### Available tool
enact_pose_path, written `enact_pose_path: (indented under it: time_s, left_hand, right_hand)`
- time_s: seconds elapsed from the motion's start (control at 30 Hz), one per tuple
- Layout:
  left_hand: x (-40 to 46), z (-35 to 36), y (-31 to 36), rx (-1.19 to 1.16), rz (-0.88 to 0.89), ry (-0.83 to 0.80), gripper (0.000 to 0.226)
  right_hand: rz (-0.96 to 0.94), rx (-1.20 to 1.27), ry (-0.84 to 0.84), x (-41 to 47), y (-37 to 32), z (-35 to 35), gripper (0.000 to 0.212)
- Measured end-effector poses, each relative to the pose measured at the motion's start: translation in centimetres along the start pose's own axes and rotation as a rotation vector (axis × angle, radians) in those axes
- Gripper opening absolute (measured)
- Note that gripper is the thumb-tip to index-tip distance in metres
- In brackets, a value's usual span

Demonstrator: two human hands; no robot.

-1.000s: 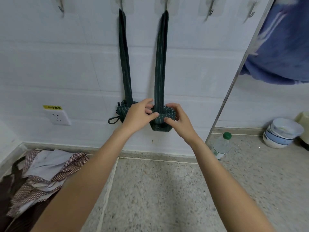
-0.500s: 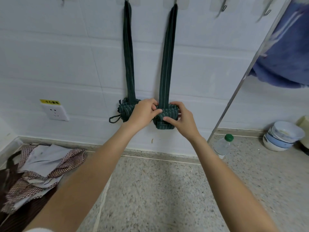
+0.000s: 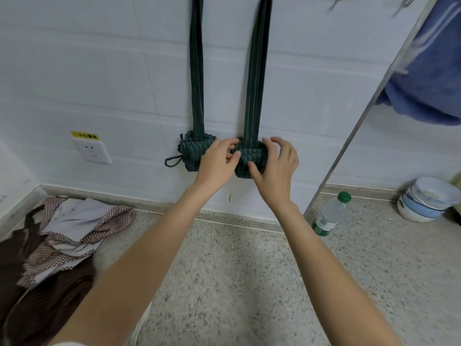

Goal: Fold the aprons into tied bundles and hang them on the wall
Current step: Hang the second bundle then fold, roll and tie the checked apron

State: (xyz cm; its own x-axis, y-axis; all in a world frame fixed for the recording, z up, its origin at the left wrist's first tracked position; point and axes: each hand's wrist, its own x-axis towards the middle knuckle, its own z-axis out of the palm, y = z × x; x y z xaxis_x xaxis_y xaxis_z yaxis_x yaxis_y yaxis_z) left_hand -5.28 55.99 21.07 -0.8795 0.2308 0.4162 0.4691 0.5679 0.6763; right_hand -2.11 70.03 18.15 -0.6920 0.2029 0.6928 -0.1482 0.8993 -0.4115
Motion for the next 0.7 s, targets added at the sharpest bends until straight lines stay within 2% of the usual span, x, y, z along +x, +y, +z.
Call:
enact_pose_path:
  time_s: [0.07,0.13,0.27,0.37,0.47,0.6,0.7]
  left_hand:
    - [-1.7,-0.8,0.4,0.035,0.03,0.068,0.031]
    - [-4.2,-1.8,0.7,0.097,0.068,0.181,0.026]
    - [-10.3,-3.7,-0.5,0.25,0.169,0.365,0.019]
    - [-17.1,-5.1,-3.4,0.39,0.077,0.415,0.016]
    - [-24.4,-6.5,-7.1,0.427,-0.164,0.342,0.021]
    - [-32.6,-9.4,-12.8,0.358,-0.65,0.132,0.032]
    - [-36.5,-12.7,-16.3,0.221,-0.988,0.091,0.035]
  right_hand:
    - [-0.105,0.036,0.086,-0.8,-0.7,-1.0,0.038]
    - [-0.252,0.106,0.099,-1.8,-1.6,-2.0,0.025]
    - [-0.454,0.26,-0.099,-4.9,-3.8,-2.7,0.018]
    - [-0.57,0.364,-0.321,-8.9,-6.1,-0.9,0.015]
    - [-0.667,0.373,-0.624,-13.3,-8.0,2.2,0.013]
    - [-0.754,0.297,-1.039,-18.2,-11.3,6.6,0.026]
    - [-0.728,0.265,-1.218,-20.7,-15.0,10.0,0.034]
